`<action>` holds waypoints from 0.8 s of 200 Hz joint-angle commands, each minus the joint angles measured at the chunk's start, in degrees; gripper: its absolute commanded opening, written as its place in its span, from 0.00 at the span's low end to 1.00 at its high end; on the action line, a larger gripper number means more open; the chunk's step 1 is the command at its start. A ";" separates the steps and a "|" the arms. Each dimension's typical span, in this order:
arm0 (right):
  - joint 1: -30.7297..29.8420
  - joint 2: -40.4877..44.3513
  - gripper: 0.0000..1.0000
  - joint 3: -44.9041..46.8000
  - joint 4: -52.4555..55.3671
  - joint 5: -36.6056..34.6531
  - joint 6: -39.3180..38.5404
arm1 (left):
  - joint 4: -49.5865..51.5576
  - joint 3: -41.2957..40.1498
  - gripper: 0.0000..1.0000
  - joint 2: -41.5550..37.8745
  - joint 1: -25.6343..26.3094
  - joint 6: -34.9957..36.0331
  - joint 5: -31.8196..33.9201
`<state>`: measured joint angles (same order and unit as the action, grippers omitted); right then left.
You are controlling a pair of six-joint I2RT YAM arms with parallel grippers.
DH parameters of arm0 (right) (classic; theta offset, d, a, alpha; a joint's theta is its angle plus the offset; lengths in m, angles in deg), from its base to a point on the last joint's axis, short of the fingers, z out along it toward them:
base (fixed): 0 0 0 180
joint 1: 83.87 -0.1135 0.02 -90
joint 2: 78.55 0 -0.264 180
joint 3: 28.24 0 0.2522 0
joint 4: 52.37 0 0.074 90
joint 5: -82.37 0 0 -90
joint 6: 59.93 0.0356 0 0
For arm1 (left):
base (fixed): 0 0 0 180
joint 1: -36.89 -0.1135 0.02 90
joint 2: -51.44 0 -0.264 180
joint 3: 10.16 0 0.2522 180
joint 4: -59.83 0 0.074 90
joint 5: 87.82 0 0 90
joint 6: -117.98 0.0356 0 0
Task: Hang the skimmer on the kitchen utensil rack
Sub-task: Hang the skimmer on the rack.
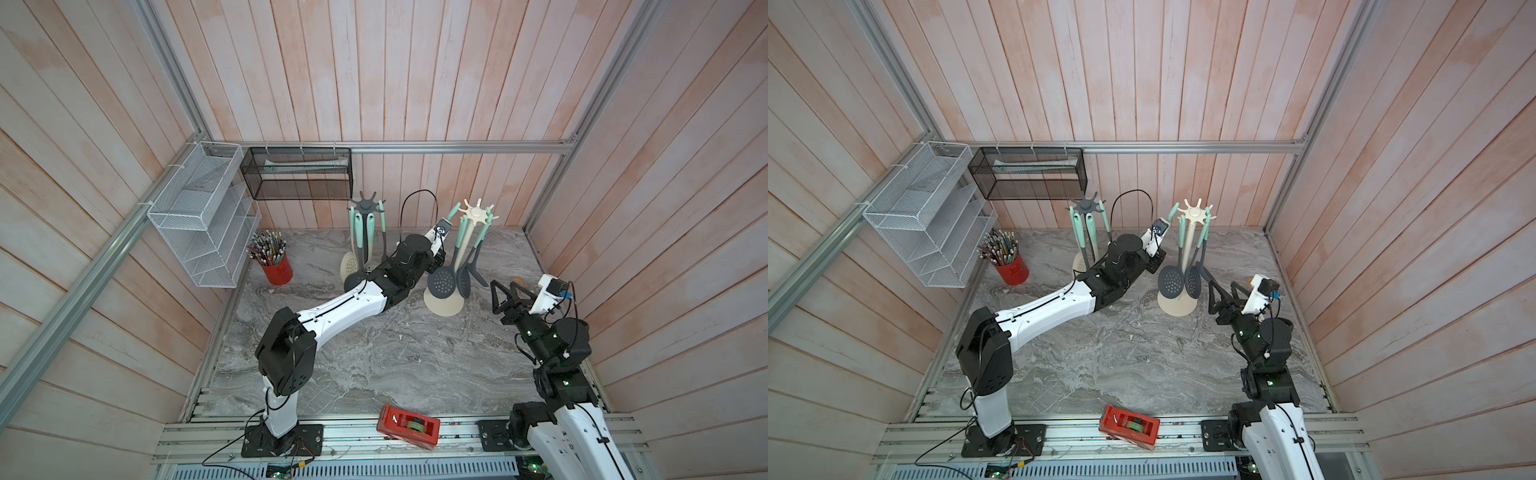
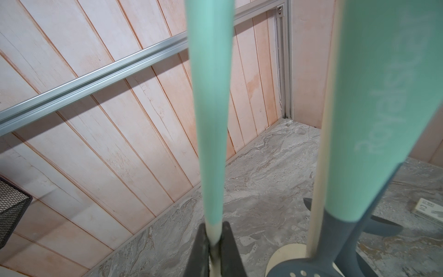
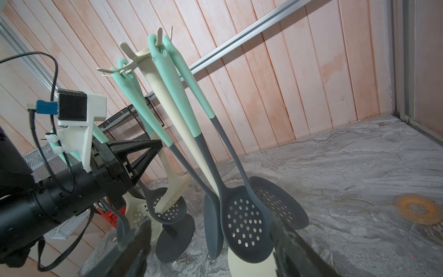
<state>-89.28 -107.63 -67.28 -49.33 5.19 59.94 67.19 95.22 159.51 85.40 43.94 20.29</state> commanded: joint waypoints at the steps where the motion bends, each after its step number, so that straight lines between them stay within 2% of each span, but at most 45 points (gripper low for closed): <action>1: 0.48 0.57 0.79 0.57 -1.41 0.87 0.27 | -0.95 1.69 0.00 1.39 0.97 2.67 2.61; 77: 0.66 1.03 0.79 0.82 -1.13 0.98 0.44 | -1.63 0.92 0.00 1.70 2.46 3.51 3.27; 120: 0.82 1.30 0.79 0.97 -1.05 1.15 0.63 | -0.25 0.32 0.39 1.18 2.64 1.75 2.21; 141: 0.86 1.38 0.79 1.16 -1.00 1.41 0.88 | -0.09 -0.62 0.51 0.51 2.66 0.48 1.73; 160: 0.94 1.19 0.79 1.19 -1.12 1.48 1.03 | -0.11 -1.26 0.57 0.18 2.78 0.17 1.97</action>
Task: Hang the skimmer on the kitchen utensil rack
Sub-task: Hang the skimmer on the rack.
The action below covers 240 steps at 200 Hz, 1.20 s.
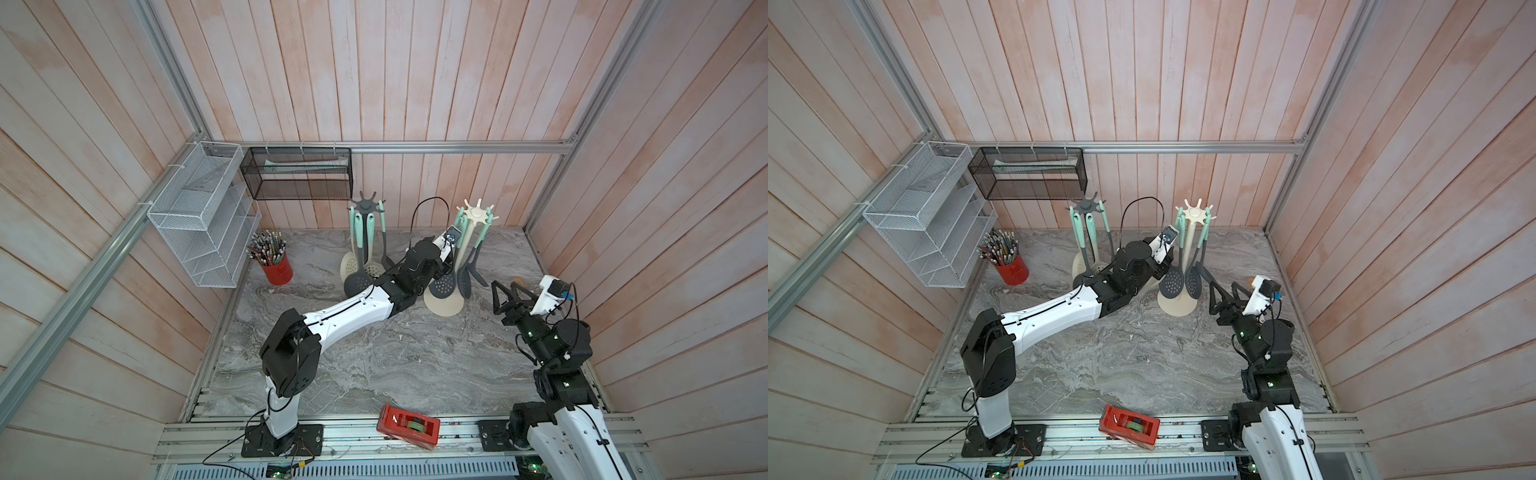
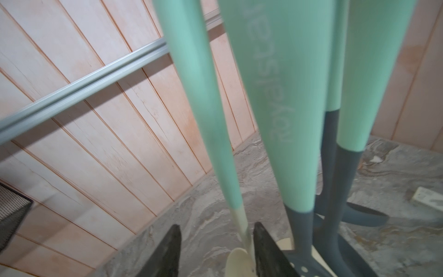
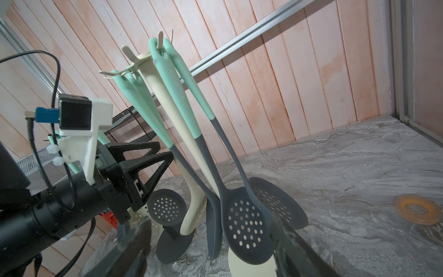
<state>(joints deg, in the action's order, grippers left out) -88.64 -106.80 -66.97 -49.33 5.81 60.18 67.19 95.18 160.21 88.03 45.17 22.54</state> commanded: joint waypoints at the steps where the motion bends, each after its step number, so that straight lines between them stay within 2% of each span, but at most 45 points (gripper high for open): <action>1: 0.35 0.33 0.79 0.84 -1.18 0.88 0.81 | -0.11 -1.26 0.57 -0.59 0.13 -1.04 -0.26; 67: 0.53 -1.29 0.79 0.43 -0.93 1.16 1.18 | 1.21 -5.79 0.71 -4.78 -0.15 -3.07 5.05; 99: 0.99 -6.74 0.80 -1.30 0.67 0.69 1.08 | 3.39 -9.02 0.78 -9.27 -0.84 -7.51 2.15; 120: 2.16 -8.95 0.80 -1.45 -0.05 -0.58 1.98 | 4.22 -11.69 0.79 -13.49 -1.07 -10.30 -0.77; 158: 6.83 -10.36 0.80 -0.96 -2.26 -3.41 3.47 | 2.40 -20.28 0.80 -26.25 -3.54 -16.67 -7.35; 187: 11.39 -13.79 0.81 0.90 -6.48 -4.49 4.63 | 0.10 -30.07 0.81 -37.83 -10.04 -24.99 -6.90; 208: 14.42 -17.10 0.81 2.29 -10.81 -5.06 5.25 | -0.51 -37.66 0.84 -45.51 -15.70 -28.71 -2.36; 224: 15.93 -20.17 0.82 2.46 -13.13 -6.40 4.89 | -1.24 -43.54 0.86 -49.81 -21.52 -32.01 1.42; 240: 16.73 -22.92 0.82 2.70 -16.53 -8.01 4.06 | -4.34 -49.81 0.89 -52.69 -29.14 -36.12 1.04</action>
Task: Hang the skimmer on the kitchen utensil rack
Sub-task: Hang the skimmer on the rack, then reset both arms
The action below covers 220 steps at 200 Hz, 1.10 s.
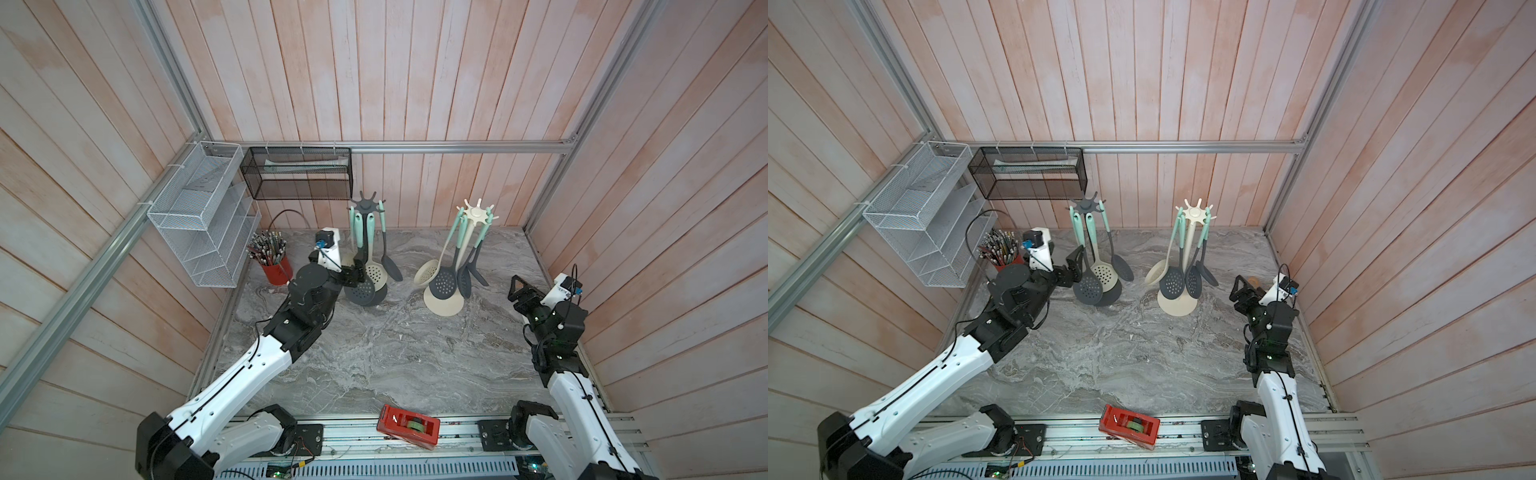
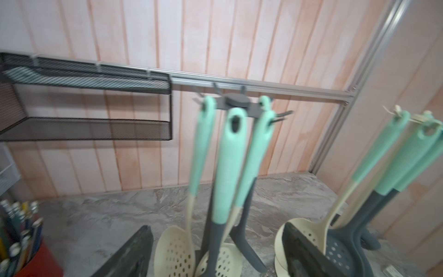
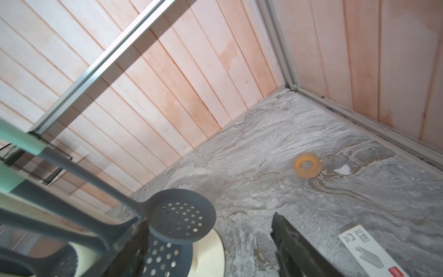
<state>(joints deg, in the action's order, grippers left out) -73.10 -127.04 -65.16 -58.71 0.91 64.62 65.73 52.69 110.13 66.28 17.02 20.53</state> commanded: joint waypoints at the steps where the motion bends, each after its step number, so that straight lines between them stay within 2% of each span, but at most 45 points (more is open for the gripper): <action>1: 1.19 -2.85 0.82 0.86 -7.28 -3.23 -0.41 | -3.13 -7.72 0.89 -2.75 -7.89 -8.08 2.99; 22: 1.57 -5.67 0.83 1.31 -11.16 -5.84 -2.06 | -12.57 -15.50 0.89 -2.43 -13.81 -6.97 3.23; 38: 1.73 -7.54 0.83 1.58 -13.37 -7.21 -3.15 | -16.58 -17.52 0.89 1.70 -16.31 -6.73 6.64; 58: 1.86 -9.19 0.83 1.78 -13.50 -7.41 -3.89 | -22.31 -20.09 0.89 7.27 -19.89 -6.95 7.79; 108: 1.78 -9.99 0.83 4.00 -15.24 -8.77 -5.53 | -36.77 -24.38 0.89 17.93 -25.99 3.88 3.51; 124: 1.80 -11.45 0.84 3.53 -14.92 -8.44 -5.98 | -37.89 -23.31 0.89 20.41 -26.93 6.19 3.59; 138: 1.79 -12.30 0.84 3.00 -14.40 -8.40 -6.70 | -38.73 -23.14 0.87 20.69 -28.27 8.71 -0.71; 180: 1.77 -12.39 0.86 3.42 -15.39 -11.07 -10.19 | -33.17 -23.07 0.83 20.28 -28.51 8.14 -5.97; 191: 1.90 -13.49 0.86 3.24 -16.09 -12.04 -11.09 | -36.49 -25.30 0.83 21.79 -28.51 7.94 -6.74; 210: 1.84 -15.39 0.86 2.05 -15.51 -11.85 -13.50 | -47.49 -29.49 0.91 25.91 -28.52 7.39 -5.72; 220: 1.84 -16.39 0.87 1.73 -15.76 -11.42 -15.37 | -49.69 -29.60 0.97 27.93 -28.50 7.57 -5.58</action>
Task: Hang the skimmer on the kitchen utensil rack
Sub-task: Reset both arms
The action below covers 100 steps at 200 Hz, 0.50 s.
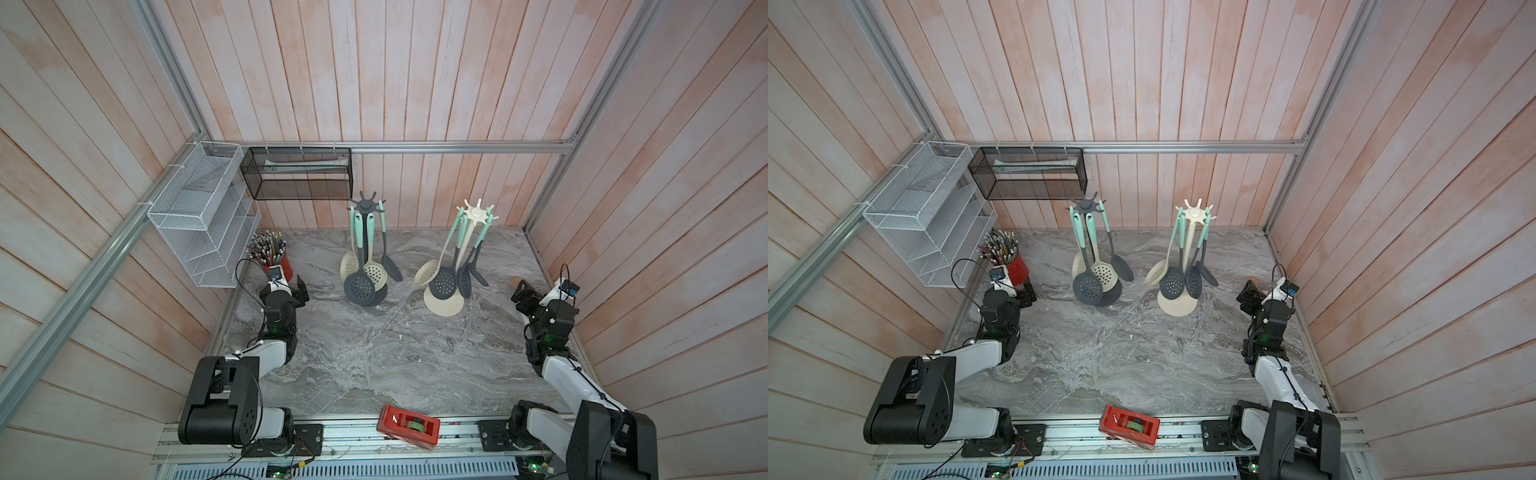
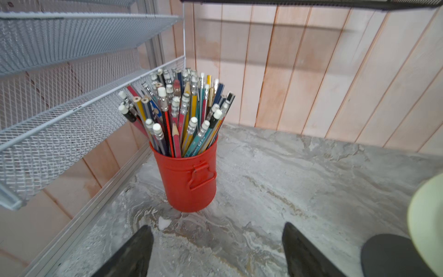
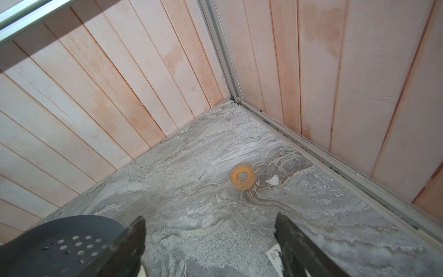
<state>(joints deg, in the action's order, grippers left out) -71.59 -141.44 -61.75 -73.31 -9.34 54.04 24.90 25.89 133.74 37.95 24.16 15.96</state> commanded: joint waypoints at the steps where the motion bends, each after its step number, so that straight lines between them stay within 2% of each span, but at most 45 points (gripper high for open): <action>1: 0.27 -2.07 0.87 -1.69 -1.20 -1.18 -4.97 | -9.05 -2.79 0.98 4.43 -0.13 0.49 -0.98; 42: 0.30 -7.41 0.89 -0.96 -6.09 -2.13 -10.20 | -7.17 -2.24 1.00 4.04 0.17 0.56 -0.60; 100: -0.05 -17.33 0.97 -2.21 -11.66 3.33 -16.59 | -7.29 -2.29 1.00 4.14 0.30 0.61 -0.42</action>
<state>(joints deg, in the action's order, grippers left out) -71.59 -155.56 -62.73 -80.48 -9.30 40.90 19.09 23.22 138.09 38.06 24.34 15.72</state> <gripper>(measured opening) 0.962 0.999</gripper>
